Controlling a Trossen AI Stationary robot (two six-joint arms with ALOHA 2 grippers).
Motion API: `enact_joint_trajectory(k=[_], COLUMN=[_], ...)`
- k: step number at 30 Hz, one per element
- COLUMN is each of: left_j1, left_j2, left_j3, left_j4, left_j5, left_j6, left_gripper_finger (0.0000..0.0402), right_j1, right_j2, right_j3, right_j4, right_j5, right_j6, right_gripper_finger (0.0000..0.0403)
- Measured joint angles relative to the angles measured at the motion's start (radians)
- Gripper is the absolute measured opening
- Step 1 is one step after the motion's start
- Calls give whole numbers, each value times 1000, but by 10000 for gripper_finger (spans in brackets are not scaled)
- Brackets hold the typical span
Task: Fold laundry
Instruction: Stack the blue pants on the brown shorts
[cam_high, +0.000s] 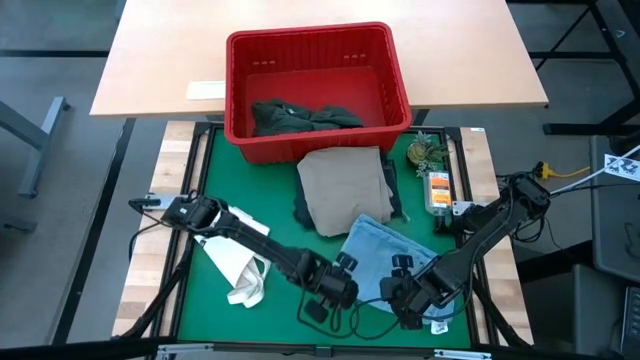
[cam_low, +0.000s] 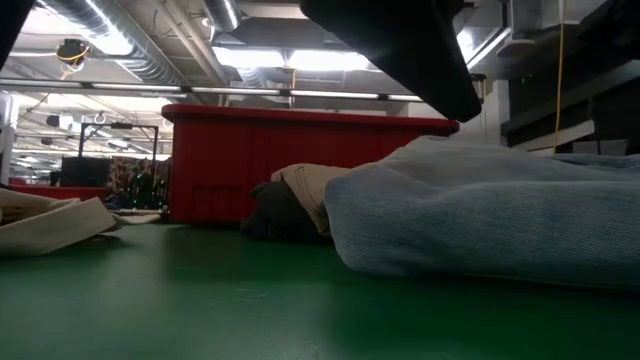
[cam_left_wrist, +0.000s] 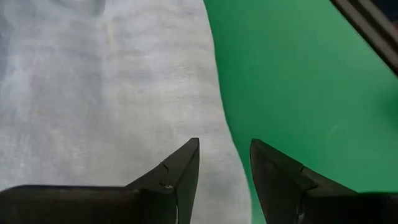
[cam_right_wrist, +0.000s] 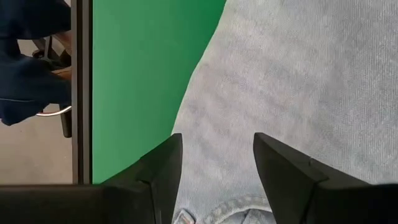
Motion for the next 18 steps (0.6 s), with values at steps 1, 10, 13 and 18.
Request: enact_joint_trajectory(k=[1,10,13,18], left_j1=[-3,-11,-11,-11], left_j2=[0,-2,-2,-3], left_j3=[0,1,1,1], left_j4=[0,2,3,7], left_j5=[0,0,0,0], left_j6=[-11,-52,-52,-53], left_gripper_finger=[137,137,137,137], right_j1=[0,-1,-1,-1], right_j2=[0,0,0,0], right_j3=[0,0,0,0], right_j4=[0,0,0,0], right_j5=[2,3,2,3], right_j6=[0,2,2,2], right_gripper_finger=[200,200,200,200])
